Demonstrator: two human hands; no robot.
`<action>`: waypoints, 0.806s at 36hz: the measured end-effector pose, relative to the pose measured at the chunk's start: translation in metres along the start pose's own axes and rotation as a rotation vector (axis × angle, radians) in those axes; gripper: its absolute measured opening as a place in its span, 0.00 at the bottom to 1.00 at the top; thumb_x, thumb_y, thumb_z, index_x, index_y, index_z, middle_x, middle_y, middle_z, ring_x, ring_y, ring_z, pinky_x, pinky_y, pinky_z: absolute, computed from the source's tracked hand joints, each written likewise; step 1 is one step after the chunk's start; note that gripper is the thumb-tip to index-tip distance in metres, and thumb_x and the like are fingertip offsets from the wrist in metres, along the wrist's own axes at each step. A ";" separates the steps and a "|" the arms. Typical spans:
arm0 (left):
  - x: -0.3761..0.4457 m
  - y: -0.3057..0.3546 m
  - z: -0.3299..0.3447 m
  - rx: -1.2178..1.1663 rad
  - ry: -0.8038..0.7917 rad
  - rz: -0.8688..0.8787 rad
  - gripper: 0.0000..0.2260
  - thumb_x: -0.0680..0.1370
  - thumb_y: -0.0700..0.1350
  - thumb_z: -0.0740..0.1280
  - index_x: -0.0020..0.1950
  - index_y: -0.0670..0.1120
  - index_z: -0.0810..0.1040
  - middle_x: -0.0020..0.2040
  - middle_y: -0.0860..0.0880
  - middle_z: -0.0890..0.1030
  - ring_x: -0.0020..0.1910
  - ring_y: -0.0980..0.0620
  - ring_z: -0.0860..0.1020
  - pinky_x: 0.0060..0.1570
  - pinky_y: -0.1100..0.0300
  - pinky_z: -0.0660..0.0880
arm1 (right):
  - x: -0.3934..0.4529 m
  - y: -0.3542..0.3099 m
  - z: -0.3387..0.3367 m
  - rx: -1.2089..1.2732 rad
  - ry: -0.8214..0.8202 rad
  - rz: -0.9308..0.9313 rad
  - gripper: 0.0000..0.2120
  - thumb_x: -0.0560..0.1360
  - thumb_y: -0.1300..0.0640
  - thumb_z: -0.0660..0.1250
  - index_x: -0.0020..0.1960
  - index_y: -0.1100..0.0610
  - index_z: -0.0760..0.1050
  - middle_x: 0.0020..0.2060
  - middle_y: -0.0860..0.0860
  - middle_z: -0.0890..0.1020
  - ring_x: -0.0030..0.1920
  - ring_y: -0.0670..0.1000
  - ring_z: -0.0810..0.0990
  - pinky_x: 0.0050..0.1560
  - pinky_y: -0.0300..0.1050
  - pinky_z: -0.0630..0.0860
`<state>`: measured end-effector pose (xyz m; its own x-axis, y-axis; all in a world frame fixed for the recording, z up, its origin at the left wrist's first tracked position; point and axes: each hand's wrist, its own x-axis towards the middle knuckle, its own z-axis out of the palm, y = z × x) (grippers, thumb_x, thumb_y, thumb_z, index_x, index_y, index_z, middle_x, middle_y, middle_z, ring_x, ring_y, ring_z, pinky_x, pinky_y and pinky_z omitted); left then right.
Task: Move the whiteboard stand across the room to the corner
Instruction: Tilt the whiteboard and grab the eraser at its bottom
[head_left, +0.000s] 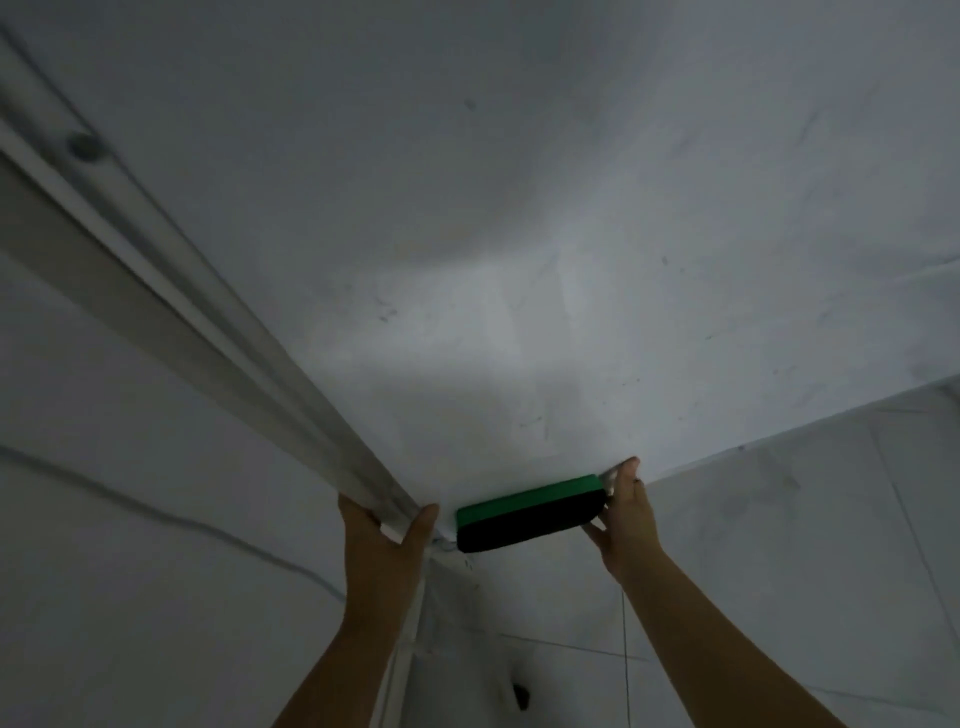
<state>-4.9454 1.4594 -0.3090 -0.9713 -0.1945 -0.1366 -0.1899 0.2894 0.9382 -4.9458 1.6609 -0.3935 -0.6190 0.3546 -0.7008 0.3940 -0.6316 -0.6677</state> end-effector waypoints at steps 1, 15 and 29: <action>-0.002 0.008 -0.001 0.021 0.020 -0.003 0.34 0.67 0.36 0.72 0.67 0.47 0.58 0.60 0.51 0.68 0.60 0.51 0.69 0.62 0.56 0.64 | -0.007 -0.003 -0.001 -0.039 0.030 0.000 0.30 0.75 0.39 0.52 0.70 0.57 0.58 0.68 0.58 0.67 0.64 0.59 0.69 0.60 0.57 0.71; -0.039 0.230 -0.051 -0.136 0.321 0.723 0.37 0.60 0.65 0.69 0.65 0.61 0.56 0.63 0.74 0.60 0.64 0.75 0.59 0.67 0.67 0.62 | -0.205 -0.155 0.059 -0.601 0.101 -1.203 0.33 0.64 0.57 0.76 0.64 0.51 0.65 0.68 0.57 0.64 0.67 0.52 0.62 0.64 0.50 0.59; -0.050 0.481 -0.133 -0.172 0.259 0.896 0.34 0.68 0.46 0.72 0.69 0.47 0.59 0.60 0.51 0.71 0.60 0.55 0.69 0.57 0.61 0.67 | -0.372 -0.369 0.172 -0.939 0.248 -2.049 0.30 0.75 0.37 0.42 0.67 0.57 0.60 0.69 0.64 0.65 0.69 0.59 0.51 0.63 0.65 0.50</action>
<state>-4.9691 1.4837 0.1915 -0.6793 -0.1745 0.7128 0.6549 0.2941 0.6961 -4.9780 1.6431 0.1571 -0.4397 -0.0083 0.8981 -0.3020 0.9431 -0.1391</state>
